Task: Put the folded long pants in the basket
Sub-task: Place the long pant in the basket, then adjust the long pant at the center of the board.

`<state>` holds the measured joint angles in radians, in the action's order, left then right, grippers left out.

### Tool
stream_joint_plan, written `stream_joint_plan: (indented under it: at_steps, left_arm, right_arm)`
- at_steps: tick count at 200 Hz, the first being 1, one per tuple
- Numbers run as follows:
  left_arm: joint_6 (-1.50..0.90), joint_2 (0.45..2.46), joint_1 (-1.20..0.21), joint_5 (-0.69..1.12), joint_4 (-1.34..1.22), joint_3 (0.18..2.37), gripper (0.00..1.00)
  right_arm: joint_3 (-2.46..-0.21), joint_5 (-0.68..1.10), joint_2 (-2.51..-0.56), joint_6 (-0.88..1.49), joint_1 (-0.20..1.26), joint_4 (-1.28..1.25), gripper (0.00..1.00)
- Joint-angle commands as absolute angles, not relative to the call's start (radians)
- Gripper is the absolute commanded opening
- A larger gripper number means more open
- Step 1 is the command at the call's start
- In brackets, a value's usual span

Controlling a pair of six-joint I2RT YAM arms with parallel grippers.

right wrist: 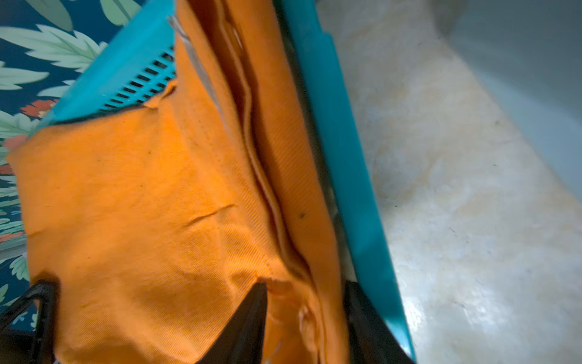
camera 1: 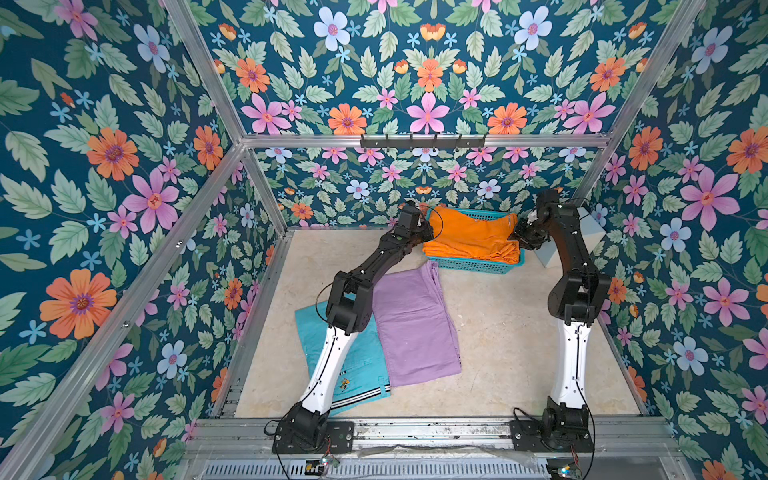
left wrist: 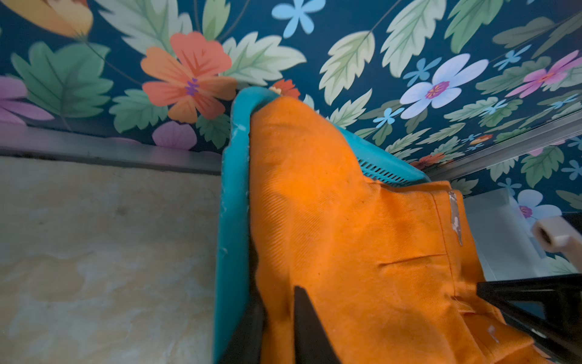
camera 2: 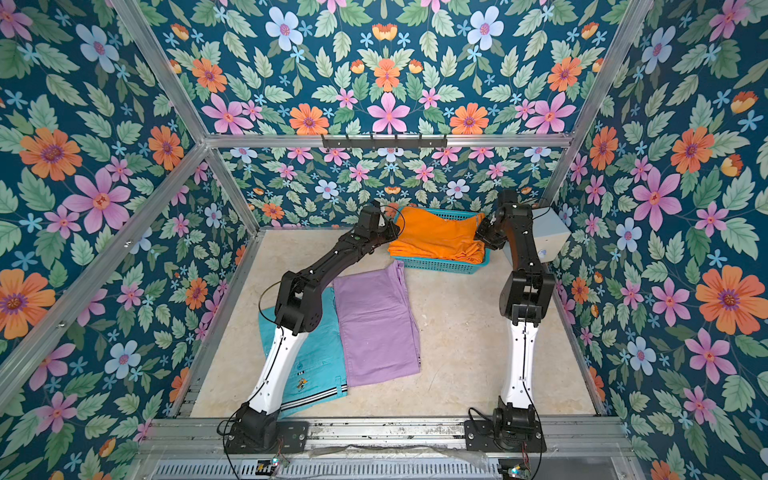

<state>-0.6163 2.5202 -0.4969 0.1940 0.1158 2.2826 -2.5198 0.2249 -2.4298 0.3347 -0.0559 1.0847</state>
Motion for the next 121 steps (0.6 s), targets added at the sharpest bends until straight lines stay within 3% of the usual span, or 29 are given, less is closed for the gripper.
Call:
stream_joint_plan:
  at_steps: [1, 25, 41, 68, 88, 94, 121]
  left_arm:
    - [-0.533, 2.445, -0.49, 0.161, 0.119, 2.283, 0.42]
    - [-0.483, 2.295, -0.473, 0.115, 0.135, 2.171, 0.44]
    - [-0.479, 2.145, -0.45, 0.081, 0.1, 1.999, 0.53]
    - [-0.477, 1.866, -0.388, 0.068, 0.01, 1.646, 0.65]
    - [-0.547, 1.698, -0.29, 0.128, -0.022, 1.378, 0.89]
    - [-0.546, 1.667, -0.253, 0.198, -0.017, 1.318, 0.89]
    - [-0.517, 1.528, -0.173, 0.237, 0.016, 1.105, 0.86]
  right_arm:
    - [-2.531, 0.101, -2.36, 0.327, -0.059, 1.125, 0.55]
    - [-2.49, 0.031, -2.261, 0.339, -0.06, 1.161, 0.58]
    - [-2.355, 0.054, -2.148, 0.357, -0.053, 1.119, 0.58]
    - [-1.914, 0.156, -1.857, 0.428, 0.003, 0.896, 0.58]
    - [-1.508, 0.223, -1.605, 0.607, 0.067, 0.659, 0.62]
    - [-1.392, 0.239, -1.533, 0.662, 0.093, 0.588, 0.73]
    - [-0.977, 0.15, -1.267, 0.86, 0.303, 0.359, 0.75]
